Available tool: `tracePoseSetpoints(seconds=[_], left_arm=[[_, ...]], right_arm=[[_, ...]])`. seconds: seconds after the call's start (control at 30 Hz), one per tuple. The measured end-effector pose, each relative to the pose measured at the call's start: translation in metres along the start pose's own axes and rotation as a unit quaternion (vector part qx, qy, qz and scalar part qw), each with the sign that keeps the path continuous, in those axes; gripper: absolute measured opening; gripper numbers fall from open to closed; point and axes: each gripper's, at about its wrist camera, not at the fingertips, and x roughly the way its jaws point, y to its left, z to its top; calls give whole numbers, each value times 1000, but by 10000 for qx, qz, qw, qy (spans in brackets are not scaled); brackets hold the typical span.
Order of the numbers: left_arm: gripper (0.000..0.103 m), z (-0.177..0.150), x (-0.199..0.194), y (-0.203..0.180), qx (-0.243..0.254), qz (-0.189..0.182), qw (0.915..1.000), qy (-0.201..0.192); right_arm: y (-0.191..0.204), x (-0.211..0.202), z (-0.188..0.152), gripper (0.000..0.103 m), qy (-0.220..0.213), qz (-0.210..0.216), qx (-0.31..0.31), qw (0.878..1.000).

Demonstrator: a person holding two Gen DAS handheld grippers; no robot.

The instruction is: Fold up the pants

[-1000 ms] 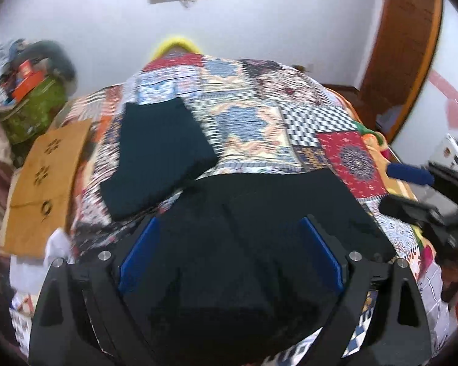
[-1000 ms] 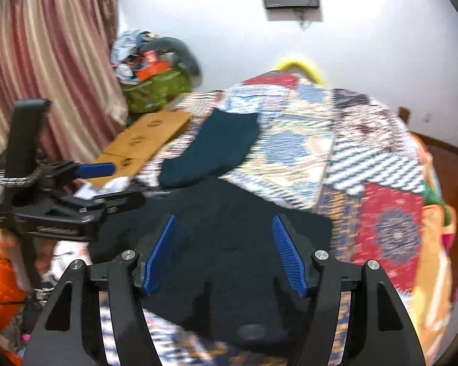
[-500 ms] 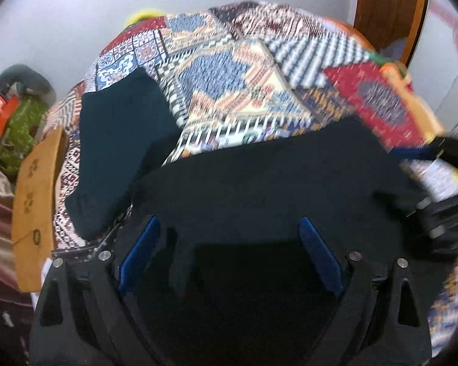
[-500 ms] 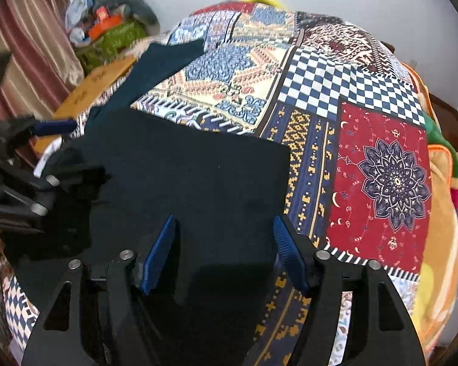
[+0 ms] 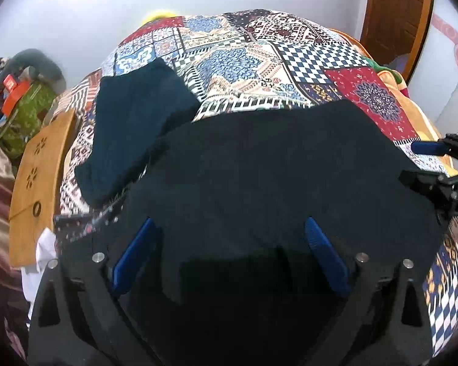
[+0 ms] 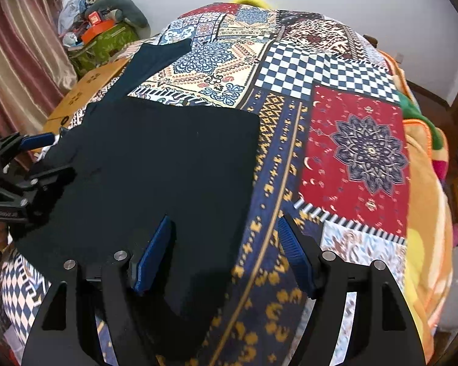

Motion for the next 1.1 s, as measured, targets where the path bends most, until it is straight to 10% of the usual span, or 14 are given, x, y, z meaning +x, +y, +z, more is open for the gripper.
tracePoseSetpoints(seconds=[0.5, 0.77, 1.1], left_arm=[[99, -48, -92, 69, -1034, 488, 9914, -630], [99, -100, -104, 130, -1998, 382, 9786, -313], [99, -172, -59, 167, -3846, -764, 9192, 369]], right_arm=[[69, -70, 19, 69, -867, 48, -694, 9938], [123, -50, 22, 71, -878, 498, -1076, 9891], [160, 7, 9, 71, 14, 1053, -1141, 9879]])
